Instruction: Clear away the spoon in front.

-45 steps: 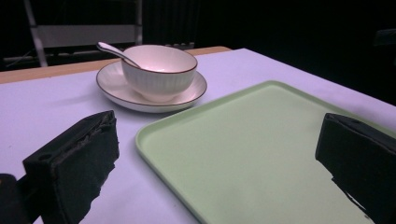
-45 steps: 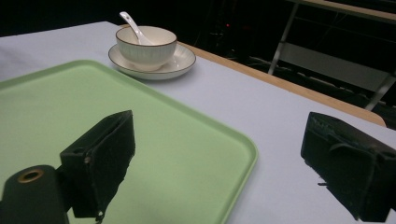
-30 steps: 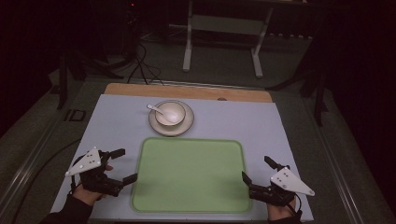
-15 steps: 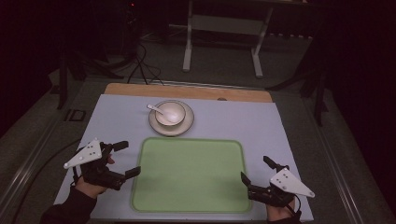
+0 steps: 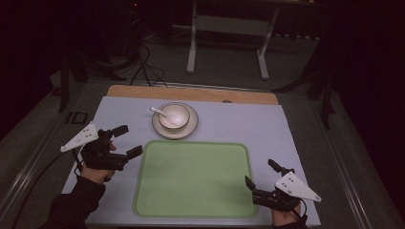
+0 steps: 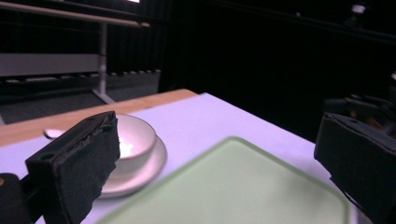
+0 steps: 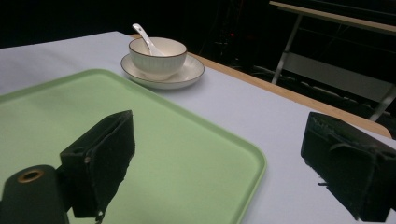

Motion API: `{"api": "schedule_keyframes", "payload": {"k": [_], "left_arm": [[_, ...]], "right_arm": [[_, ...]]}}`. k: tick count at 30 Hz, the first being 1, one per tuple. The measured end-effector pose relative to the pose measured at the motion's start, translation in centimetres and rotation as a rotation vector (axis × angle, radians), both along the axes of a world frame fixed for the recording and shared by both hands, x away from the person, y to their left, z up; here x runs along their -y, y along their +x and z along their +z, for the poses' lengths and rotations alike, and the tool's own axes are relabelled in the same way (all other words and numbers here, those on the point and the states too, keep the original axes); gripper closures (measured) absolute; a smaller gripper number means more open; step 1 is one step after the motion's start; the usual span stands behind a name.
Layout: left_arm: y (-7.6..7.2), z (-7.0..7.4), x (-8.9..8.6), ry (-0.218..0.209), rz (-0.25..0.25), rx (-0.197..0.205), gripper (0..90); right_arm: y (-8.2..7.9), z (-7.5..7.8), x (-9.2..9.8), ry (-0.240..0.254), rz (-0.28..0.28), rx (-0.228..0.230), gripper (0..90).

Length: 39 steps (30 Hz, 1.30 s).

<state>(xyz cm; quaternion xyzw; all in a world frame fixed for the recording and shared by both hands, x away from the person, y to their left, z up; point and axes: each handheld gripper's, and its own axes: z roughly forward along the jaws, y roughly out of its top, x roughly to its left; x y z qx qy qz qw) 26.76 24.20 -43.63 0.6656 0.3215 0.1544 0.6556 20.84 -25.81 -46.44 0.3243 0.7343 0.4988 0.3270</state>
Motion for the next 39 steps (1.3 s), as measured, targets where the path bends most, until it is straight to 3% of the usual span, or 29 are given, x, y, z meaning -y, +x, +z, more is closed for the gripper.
{"api": "schedule_keyframes", "payload": {"k": [6,13,21,27,34,39], "left_arm": [[1.7,0.1,-0.1,-0.036,0.040,-0.008,0.4],[3.5,-0.4,-0.2,-0.060,0.089,-0.033,0.4],[5.8,-1.4,-0.6,-0.117,0.136,-0.073,1.7],[7.7,-2.6,-0.4,-0.136,0.171,-0.112,2.3],[9.6,-4.9,-0.2,-0.245,0.214,-0.179,5.2],[10.6,-6.3,0.3,-0.280,0.237,-0.207,9.8]], "right_arm": [[0.0,0.0,-0.1,0.003,0.005,0.000,9.9],[0.0,0.0,0.0,0.008,0.009,-0.003,9.9],[0.1,-0.1,-0.1,0.012,0.013,-0.009,9.8],[0.1,-0.1,-0.1,0.013,0.013,-0.011,9.8],[0.2,-0.2,0.0,0.015,0.014,-0.017,9.9],[0.3,-0.3,-0.1,0.013,0.018,-0.020,9.9]]}}
